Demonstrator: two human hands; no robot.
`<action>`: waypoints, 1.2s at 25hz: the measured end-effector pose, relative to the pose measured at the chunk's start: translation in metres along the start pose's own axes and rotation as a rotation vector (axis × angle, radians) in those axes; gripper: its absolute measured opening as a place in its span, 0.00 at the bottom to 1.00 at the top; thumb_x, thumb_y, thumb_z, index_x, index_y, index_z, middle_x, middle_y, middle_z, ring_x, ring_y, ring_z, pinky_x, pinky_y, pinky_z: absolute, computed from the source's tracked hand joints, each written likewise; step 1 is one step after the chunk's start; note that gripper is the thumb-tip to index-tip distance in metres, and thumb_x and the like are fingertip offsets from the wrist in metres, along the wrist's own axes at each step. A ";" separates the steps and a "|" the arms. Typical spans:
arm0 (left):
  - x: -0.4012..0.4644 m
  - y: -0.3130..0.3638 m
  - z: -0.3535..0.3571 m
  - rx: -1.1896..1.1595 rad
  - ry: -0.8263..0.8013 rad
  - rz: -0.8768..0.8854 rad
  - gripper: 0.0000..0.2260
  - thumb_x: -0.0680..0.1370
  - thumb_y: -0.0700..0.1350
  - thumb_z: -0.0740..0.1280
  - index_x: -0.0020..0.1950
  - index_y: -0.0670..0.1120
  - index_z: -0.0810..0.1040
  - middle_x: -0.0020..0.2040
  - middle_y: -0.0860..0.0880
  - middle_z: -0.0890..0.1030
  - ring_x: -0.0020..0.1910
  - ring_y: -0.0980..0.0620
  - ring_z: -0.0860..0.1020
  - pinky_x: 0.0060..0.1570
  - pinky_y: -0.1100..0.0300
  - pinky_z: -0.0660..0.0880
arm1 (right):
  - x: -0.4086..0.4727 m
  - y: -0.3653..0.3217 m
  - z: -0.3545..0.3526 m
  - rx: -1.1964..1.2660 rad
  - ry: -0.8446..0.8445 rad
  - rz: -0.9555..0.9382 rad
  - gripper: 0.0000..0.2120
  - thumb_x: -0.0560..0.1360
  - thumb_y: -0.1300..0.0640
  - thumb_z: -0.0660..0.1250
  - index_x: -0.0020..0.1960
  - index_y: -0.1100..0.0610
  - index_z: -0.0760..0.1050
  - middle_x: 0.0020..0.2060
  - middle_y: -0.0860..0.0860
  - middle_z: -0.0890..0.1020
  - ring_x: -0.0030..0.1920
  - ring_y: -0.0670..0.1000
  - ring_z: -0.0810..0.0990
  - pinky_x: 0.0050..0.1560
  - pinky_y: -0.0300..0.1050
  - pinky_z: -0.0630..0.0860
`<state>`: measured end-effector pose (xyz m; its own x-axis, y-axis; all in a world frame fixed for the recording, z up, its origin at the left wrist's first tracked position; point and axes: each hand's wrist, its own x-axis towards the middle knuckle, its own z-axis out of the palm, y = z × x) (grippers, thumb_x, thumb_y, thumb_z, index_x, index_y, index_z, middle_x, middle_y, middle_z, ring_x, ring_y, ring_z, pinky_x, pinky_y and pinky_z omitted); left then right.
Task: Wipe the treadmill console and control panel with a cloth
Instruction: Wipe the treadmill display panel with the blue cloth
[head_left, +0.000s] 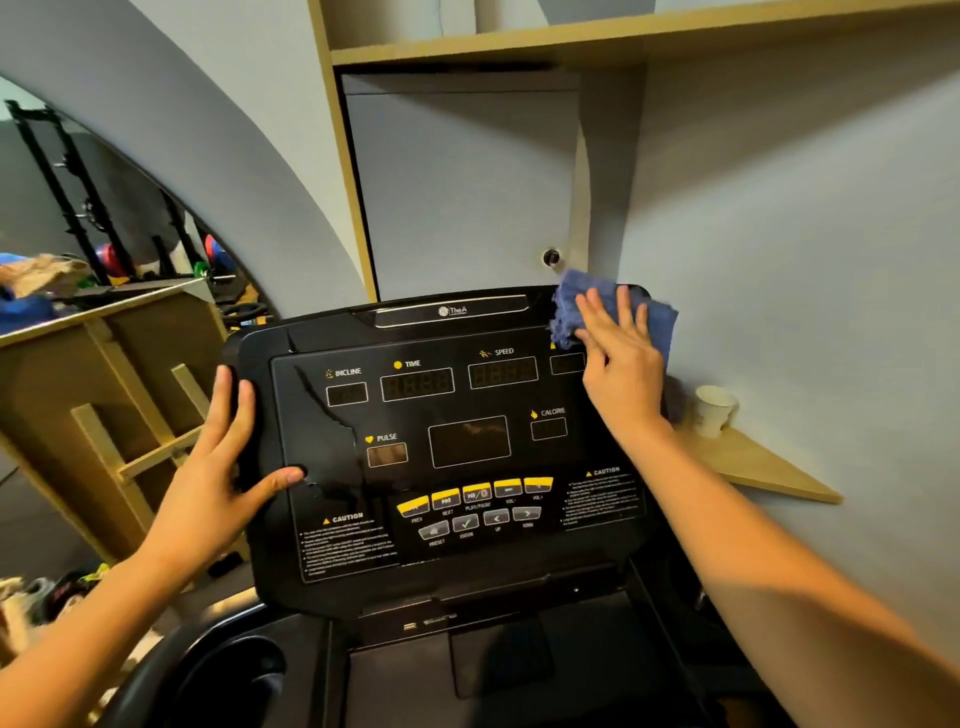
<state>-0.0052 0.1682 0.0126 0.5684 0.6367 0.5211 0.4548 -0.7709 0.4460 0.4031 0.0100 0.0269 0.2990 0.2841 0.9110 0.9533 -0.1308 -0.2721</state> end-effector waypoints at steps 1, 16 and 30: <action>0.000 0.000 0.000 -0.011 -0.003 0.000 0.47 0.68 0.51 0.72 0.80 0.55 0.48 0.81 0.61 0.40 0.78 0.51 0.52 0.68 0.43 0.68 | 0.014 -0.015 0.010 0.020 0.012 -0.014 0.21 0.76 0.69 0.68 0.68 0.59 0.74 0.66 0.55 0.76 0.72 0.59 0.67 0.73 0.61 0.60; 0.002 -0.014 -0.008 -0.092 -0.077 0.065 0.44 0.73 0.54 0.70 0.80 0.55 0.45 0.80 0.61 0.37 0.80 0.55 0.48 0.71 0.68 0.59 | -0.013 -0.223 0.121 0.172 -0.072 -0.331 0.19 0.74 0.64 0.68 0.65 0.59 0.77 0.63 0.55 0.79 0.69 0.59 0.72 0.72 0.61 0.61; 0.003 -0.021 -0.007 -0.088 -0.086 0.090 0.45 0.73 0.49 0.72 0.81 0.53 0.45 0.80 0.59 0.37 0.80 0.53 0.50 0.71 0.56 0.65 | -0.085 -0.230 0.112 0.211 -0.159 -0.389 0.19 0.75 0.62 0.69 0.66 0.58 0.77 0.65 0.53 0.78 0.70 0.55 0.71 0.73 0.59 0.61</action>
<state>-0.0178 0.1867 0.0104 0.6622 0.5584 0.4997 0.3396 -0.8181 0.4641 0.1627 0.1221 -0.0228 -0.0953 0.4177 0.9036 0.9787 0.2051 0.0084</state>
